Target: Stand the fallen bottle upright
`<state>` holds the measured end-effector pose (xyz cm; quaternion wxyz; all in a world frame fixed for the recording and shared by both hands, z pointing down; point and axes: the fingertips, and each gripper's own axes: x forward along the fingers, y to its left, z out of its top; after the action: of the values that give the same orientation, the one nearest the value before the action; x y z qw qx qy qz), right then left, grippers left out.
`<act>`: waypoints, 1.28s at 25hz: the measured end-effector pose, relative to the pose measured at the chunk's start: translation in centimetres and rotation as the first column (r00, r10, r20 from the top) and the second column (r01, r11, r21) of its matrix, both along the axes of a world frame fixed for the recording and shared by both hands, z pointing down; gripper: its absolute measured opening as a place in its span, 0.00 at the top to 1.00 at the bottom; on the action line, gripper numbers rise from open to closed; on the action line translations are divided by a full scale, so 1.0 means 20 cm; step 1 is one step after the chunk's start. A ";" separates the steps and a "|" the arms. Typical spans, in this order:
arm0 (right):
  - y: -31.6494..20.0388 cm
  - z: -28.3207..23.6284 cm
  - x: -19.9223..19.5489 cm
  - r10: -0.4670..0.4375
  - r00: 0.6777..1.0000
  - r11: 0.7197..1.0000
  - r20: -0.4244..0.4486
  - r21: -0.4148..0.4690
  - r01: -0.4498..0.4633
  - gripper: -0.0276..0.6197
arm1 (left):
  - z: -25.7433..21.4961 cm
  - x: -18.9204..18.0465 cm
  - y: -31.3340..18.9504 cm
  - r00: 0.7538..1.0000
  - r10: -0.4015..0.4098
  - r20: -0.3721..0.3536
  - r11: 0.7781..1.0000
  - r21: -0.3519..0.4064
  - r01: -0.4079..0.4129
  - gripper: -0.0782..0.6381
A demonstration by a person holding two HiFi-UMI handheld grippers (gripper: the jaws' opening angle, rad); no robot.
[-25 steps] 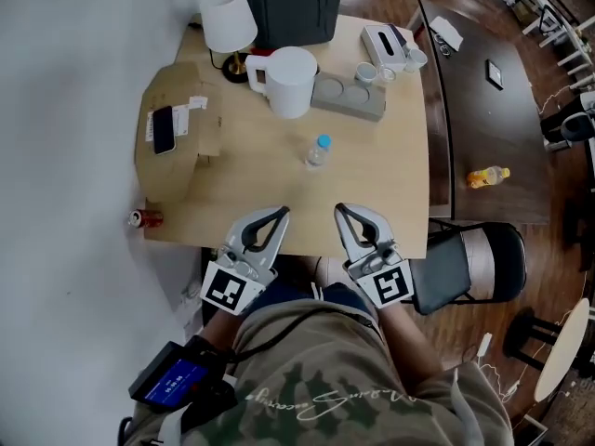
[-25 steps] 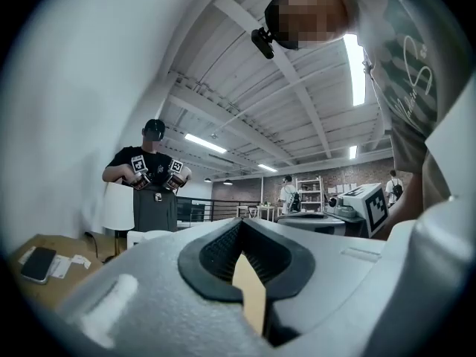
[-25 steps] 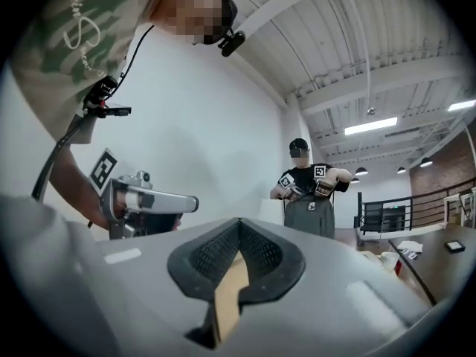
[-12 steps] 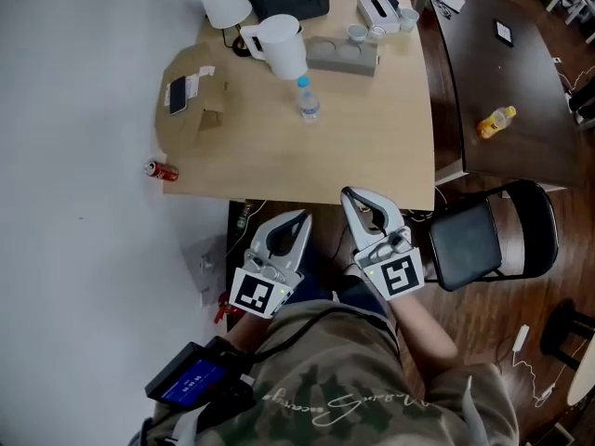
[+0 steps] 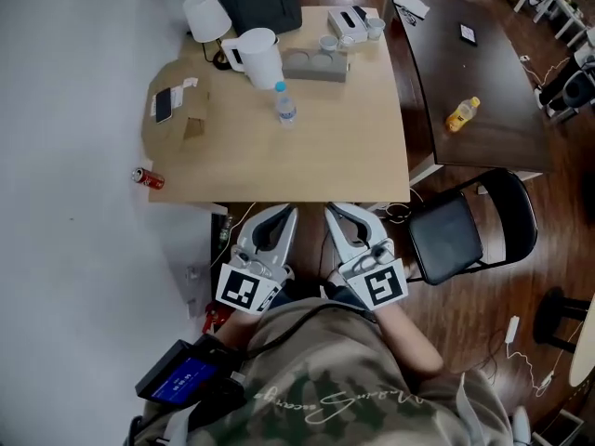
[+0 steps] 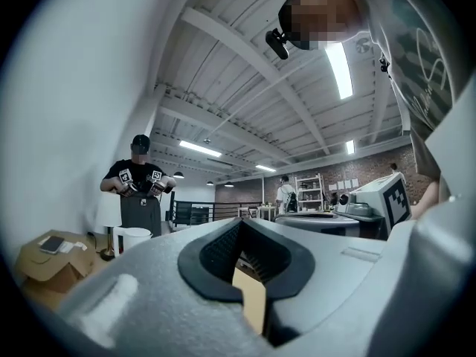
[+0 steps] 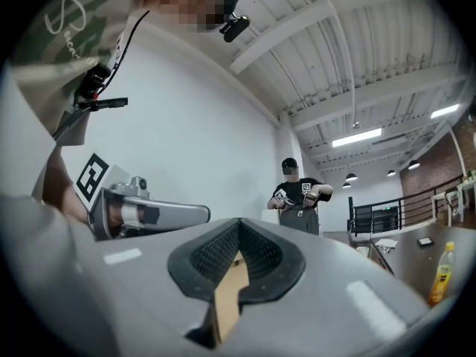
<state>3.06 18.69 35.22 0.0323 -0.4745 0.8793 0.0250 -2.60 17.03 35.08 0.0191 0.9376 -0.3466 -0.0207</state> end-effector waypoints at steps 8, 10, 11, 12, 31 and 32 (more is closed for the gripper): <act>0.08 -0.01 -0.12 -0.021 0.998 1.000 -0.057 0.009 0.022 0.95 | 0.00 -0.16 0.08 0.999 -0.050 -0.001 0.998 0.026 0.050 0.89; 0.08 -0.01 -0.13 -0.022 0.998 1.000 -0.054 0.006 0.022 0.95 | 0.00 -0.20 0.10 0.998 -0.066 -0.003 0.998 0.020 0.066 0.89; 0.08 0.00 -0.14 -0.025 0.998 1.000 -0.053 0.003 0.025 0.95 | 0.00 -0.22 0.10 0.997 -0.073 -0.003 0.997 0.018 0.073 0.89; 0.07 0.00 -0.14 -0.029 0.998 1.000 -0.051 0.002 0.029 0.95 | 0.00 -0.24 0.10 0.997 -0.081 -0.004 0.997 0.016 0.081 0.89; 0.04 0.02 -0.15 0.023 0.996 1.000 -0.085 -0.007 -0.024 0.95 | -0.01 -0.36 0.10 0.993 -0.121 -0.008 0.993 0.001 0.121 0.89; 0.04 0.01 -0.15 0.026 0.996 1.000 -0.086 -0.006 -0.026 0.95 | 0.00 -0.35 0.10 0.993 -0.117 -0.008 0.993 0.000 0.117 0.89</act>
<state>0.16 19.51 35.48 -0.0075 -0.4844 0.8738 0.0427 -9.62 18.95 34.99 0.0191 0.9155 -0.4010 -0.0255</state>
